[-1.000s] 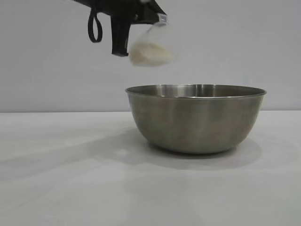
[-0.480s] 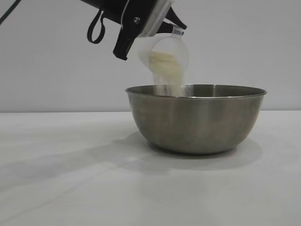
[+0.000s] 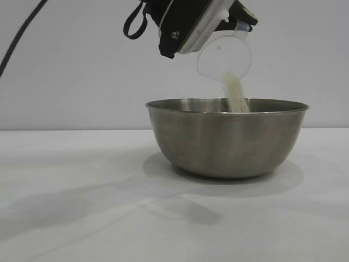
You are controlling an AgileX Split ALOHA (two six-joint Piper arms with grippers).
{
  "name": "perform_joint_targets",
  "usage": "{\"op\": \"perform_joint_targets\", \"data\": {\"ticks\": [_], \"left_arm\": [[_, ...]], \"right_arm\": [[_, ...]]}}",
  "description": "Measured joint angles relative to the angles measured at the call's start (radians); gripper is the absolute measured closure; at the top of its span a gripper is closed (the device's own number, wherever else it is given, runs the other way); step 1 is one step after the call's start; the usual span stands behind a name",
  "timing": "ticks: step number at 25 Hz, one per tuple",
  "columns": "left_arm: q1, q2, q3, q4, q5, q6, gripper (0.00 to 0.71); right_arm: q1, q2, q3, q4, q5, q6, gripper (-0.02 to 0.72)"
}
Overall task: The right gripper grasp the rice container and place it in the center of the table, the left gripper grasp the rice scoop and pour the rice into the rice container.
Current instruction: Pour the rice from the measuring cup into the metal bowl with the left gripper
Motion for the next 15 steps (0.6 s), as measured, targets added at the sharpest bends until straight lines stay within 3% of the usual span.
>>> {"op": "perform_joint_targets", "data": {"ticks": [4,8,11,15], "left_arm": [[0.000,0.000,0.000,-0.346,-0.061,-0.243,0.710],[0.029,-0.027,0.000,-0.689,-0.050,-0.607,0.710],[0.099,-0.066,0.000,-0.863,0.006,-0.873,0.710],[0.229,-0.101,0.000,-0.903,0.171,-1.142,0.710]], "right_arm": [[0.000,0.000,0.000,0.000,0.000,0.002,0.297],[0.000,0.000,0.000,0.000,0.000,0.002,0.297],[0.000,0.000,0.000,0.000,0.000,0.002,0.297],[0.000,0.000,0.000,0.000,0.000,0.004,0.297]]}}
